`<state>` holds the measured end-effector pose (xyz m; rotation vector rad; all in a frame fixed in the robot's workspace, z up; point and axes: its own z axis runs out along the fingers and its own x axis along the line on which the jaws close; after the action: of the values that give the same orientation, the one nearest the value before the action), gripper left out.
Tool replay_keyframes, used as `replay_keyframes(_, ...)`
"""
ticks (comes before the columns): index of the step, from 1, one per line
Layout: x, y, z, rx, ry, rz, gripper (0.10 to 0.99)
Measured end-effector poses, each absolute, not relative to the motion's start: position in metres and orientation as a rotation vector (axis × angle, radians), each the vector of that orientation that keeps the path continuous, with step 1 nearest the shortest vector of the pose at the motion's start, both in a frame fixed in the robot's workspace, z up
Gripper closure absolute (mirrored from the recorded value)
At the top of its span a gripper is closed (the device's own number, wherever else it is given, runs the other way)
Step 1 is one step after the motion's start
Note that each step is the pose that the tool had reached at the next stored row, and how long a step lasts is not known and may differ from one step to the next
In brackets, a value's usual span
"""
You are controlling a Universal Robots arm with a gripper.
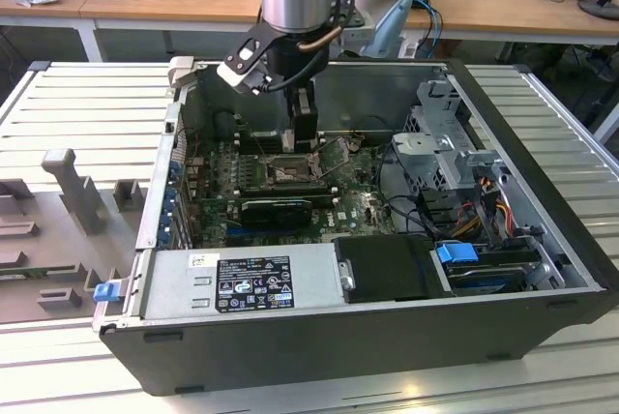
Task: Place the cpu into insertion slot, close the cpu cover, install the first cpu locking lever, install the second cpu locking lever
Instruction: 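Place the cpu into insertion slot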
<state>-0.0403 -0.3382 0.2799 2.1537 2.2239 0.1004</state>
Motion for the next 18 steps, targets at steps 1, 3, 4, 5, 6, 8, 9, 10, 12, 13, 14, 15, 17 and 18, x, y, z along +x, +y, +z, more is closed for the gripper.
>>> replay_keyframes(1, -0.04, -0.338, 0.279, 2.154, 2.224, 0.1, 0.557)
replay_keyframes(3, -0.04, -0.338, 0.277, 2.154, 2.224, 0.101, 0.557)
replay_keyframes(4, -0.04, -0.338, 0.277, 2.154, 2.224, 0.1, 0.557)
replay_keyframes(5, -0.04, -0.338, 0.275, 2.154, 2.224, 0.101, 0.557)
replay_keyframes(6, -0.04, -0.338, 0.275, 2.154, 2.224, 0.101, 0.557)
replay_keyframes(8, -0.04, -0.338, 0.272, 2.154, 2.224, 0.1, 0.557)
replay_keyframes(9, -0.04, -0.338, 0.271, 2.154, 2.224, 0.101, 0.557)
replay_keyframes(10, -0.041, -0.338, 0.269, 2.154, 2.224, 0.1, 0.557)
replay_keyframes(12, -0.041, -0.338, 0.265, 2.154, 2.224, 0.1, 0.557)
replay_keyframes(13, -0.041, -0.338, 0.264, 2.154, 2.224, 0.1, 0.557)
replay_keyframes(14, -0.041, -0.338, 0.264, 2.154, 2.224, 0.1, 0.557)
replay_keyframes(15, -0.041, -0.338, 0.263, 2.157, 2.221, 0.1, 0.557)
replay_keyframes(17, -0.042, -0.338, 0.261, 2.19, 2.186, 0.099, 0.557)
replay_keyframes(18, -0.042, -0.338, 0.26, 2.223, 2.152, 0.098, 0.557)
